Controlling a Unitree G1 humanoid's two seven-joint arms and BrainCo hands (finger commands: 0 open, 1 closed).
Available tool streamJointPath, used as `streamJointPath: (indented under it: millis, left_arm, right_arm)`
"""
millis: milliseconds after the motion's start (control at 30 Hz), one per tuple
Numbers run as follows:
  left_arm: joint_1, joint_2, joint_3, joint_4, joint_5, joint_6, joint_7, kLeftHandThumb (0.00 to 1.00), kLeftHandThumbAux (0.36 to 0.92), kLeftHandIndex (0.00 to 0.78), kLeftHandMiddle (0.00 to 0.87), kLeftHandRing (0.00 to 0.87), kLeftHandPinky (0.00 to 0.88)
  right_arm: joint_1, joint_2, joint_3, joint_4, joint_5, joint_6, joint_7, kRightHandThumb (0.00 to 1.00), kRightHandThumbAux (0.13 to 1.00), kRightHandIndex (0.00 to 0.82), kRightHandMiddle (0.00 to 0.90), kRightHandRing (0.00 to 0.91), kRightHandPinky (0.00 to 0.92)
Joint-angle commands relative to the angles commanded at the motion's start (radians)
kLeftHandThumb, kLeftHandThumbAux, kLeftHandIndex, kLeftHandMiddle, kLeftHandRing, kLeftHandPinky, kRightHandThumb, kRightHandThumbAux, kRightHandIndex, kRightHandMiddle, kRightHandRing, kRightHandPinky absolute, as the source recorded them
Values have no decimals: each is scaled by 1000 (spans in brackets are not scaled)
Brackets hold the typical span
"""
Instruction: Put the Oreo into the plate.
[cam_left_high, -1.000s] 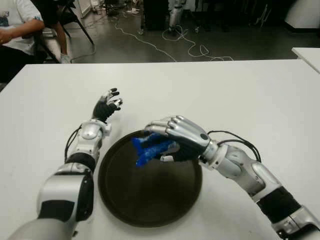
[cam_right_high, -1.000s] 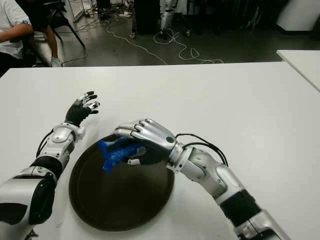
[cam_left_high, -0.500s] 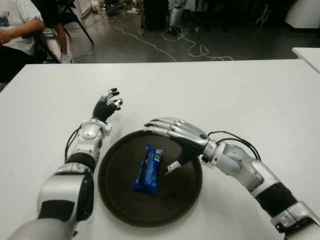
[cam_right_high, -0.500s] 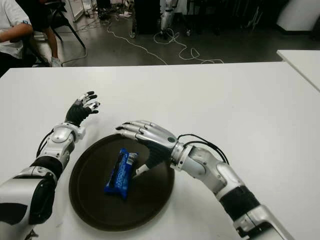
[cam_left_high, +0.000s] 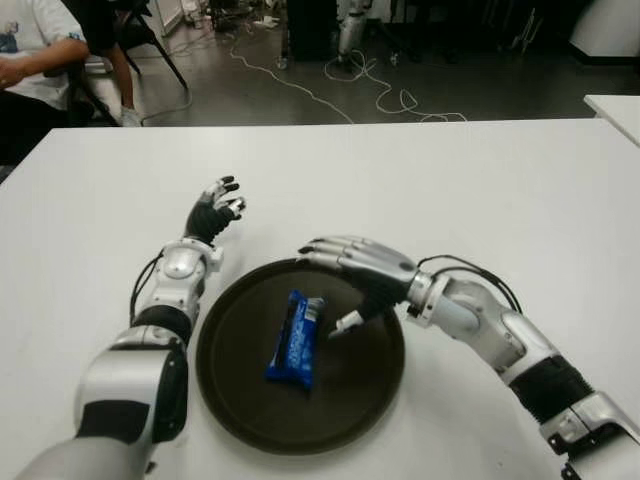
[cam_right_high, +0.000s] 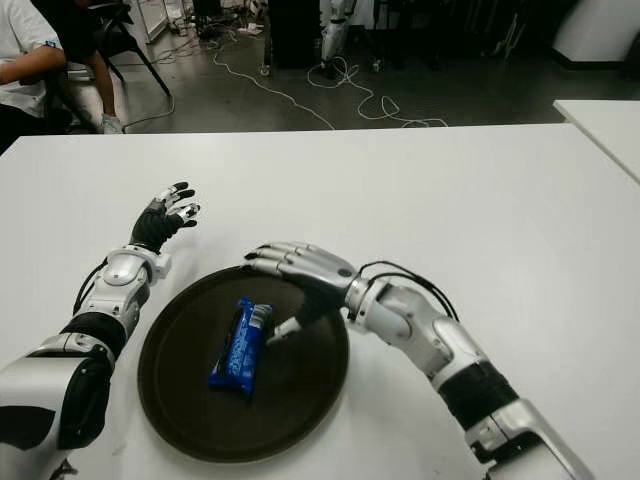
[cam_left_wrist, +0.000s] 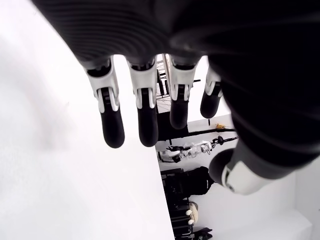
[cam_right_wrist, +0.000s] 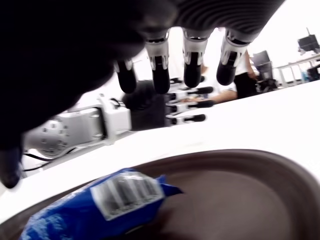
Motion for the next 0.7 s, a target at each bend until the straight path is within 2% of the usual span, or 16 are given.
streamJointPath:
  millis: [100,167,233,267,300,333,367,433,533,700]
  left_arm:
    - [-1,1,-2,1,1,5,4,218,648,51,150,193,252]
    - [-2,1,-1,4,0,10,5,214,648,55,155,197,255]
    - [-3,3,0,6,-2,12,4,216,644,59,160,200,260]
    - [-4,4,1,7,-3,12,2,217,643,59,161,200,261]
    - [-4,5,2,7,-4,11,0,217,640,57,157,198,261]
    - [-4,5,3,8,-6,11,-3,216,639,56,154,197,262]
    - [-4,6,4,8,-7,10,-5,213,639,55,152,195,261]
    - [-4,7,7,8,-10,10,-10,199,645,51,144,190,255]
    - [-3,7,11,7,-14,9,-14,191,653,49,142,187,248]
    - [-2,7,14,7,-16,6,-20,204,650,52,146,188,246]
  right_arm:
    - [-20,-4,-33,34,-5,11,-61,0,394,0,0,0,0]
    - [-25,-10,-73,70,1,6,-145,0,397,0,0,0,0]
    - [-33,-8,-114,134,10,-18,-256,0,415,0,12,7,12]
    - [-44,11,-163,191,48,-51,-346,0,420,0,16,10,16]
    - [-53,24,-197,235,76,-77,-412,0,482,33,91,94,129]
    - [-66,39,-237,275,117,-98,-461,0,522,55,139,149,203]
    - [-76,48,-261,304,142,-113,-492,2,550,78,170,183,237]
    - [-99,61,-298,345,185,-124,-525,27,628,159,268,286,336]
    - [-142,75,-319,442,222,-147,-550,85,687,238,342,368,413]
    - [-187,72,-349,654,288,-180,-518,173,729,312,393,422,460]
